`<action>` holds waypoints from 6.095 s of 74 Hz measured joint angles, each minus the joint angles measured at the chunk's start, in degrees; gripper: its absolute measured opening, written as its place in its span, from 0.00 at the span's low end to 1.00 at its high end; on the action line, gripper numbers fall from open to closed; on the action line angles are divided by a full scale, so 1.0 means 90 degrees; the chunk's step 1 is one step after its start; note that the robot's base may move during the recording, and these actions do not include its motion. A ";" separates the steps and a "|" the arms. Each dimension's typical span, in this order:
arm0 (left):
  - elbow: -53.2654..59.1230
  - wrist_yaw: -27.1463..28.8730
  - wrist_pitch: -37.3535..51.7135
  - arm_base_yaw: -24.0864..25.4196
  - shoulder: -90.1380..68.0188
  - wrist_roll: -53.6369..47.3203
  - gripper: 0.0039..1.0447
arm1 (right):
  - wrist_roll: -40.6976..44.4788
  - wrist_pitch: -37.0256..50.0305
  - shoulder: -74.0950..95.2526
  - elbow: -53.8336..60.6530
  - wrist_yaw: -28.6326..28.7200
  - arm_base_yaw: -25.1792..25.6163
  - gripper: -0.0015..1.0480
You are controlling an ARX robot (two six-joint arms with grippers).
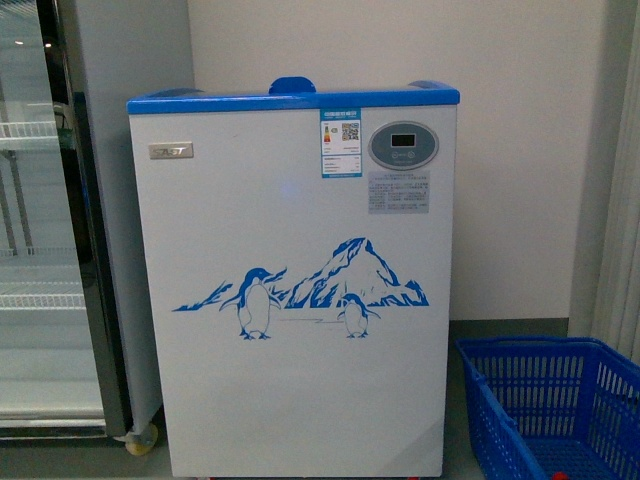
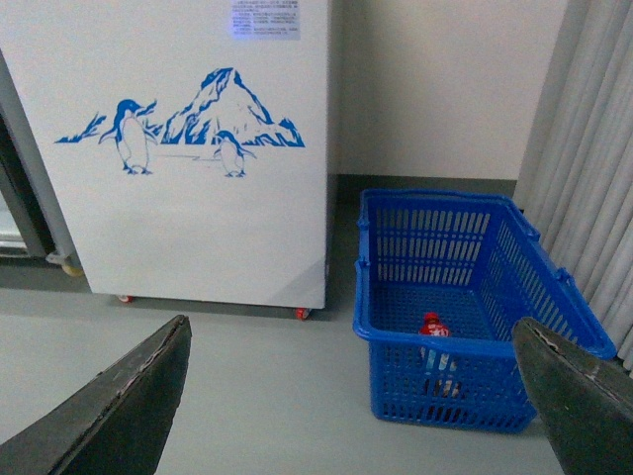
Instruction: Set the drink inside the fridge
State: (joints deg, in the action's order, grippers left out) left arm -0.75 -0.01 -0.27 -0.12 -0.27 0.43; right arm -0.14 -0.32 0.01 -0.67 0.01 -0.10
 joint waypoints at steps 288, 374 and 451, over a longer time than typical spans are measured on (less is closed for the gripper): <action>0.0000 0.0002 0.0000 0.0000 0.0002 -0.0015 0.92 | 0.1105 0.2674 1.5922 -0.6870 -0.0476 0.2992 0.93; 0.0000 0.0002 0.0000 0.0000 0.0002 -0.0017 0.92 | 0.1484 0.2276 1.9023 -0.9071 -0.0396 0.3150 0.91; 0.0000 0.0002 0.0000 0.0000 0.0002 -0.0017 0.92 | 0.1212 0.4226 1.3930 -0.5656 -0.0019 0.3203 0.42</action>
State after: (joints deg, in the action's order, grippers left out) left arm -0.75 0.01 -0.27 -0.12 -0.25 0.27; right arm 10.76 37.71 125.38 -51.57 -0.16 28.73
